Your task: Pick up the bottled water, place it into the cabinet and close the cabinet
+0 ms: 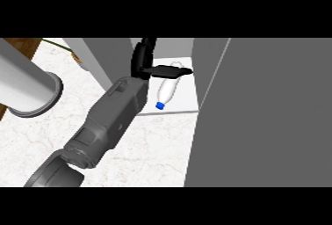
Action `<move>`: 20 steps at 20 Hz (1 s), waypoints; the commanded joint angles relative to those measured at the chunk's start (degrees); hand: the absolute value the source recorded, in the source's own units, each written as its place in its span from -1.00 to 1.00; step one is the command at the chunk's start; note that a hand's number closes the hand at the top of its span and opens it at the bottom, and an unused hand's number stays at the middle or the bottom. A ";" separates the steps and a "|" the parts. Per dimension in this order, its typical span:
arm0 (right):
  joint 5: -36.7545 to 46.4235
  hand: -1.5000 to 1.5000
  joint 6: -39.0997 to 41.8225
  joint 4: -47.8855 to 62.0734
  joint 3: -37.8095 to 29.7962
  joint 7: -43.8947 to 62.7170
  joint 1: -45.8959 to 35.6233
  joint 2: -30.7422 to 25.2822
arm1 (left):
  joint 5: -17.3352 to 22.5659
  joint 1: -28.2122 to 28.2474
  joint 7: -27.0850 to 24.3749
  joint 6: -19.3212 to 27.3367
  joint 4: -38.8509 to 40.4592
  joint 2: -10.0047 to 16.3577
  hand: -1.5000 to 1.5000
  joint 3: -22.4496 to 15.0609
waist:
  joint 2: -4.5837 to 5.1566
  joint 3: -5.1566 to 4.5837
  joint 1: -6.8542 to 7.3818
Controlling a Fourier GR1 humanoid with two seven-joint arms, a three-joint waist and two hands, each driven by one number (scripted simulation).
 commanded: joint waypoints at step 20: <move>4.92 1.00 4.72 -5.03 0.51 7.19 -1.75 -8.04 | 1.79 36.23 13.25 2.39 -49.43 4.14 1.00 -15.35 | -1.54 0.01 4.91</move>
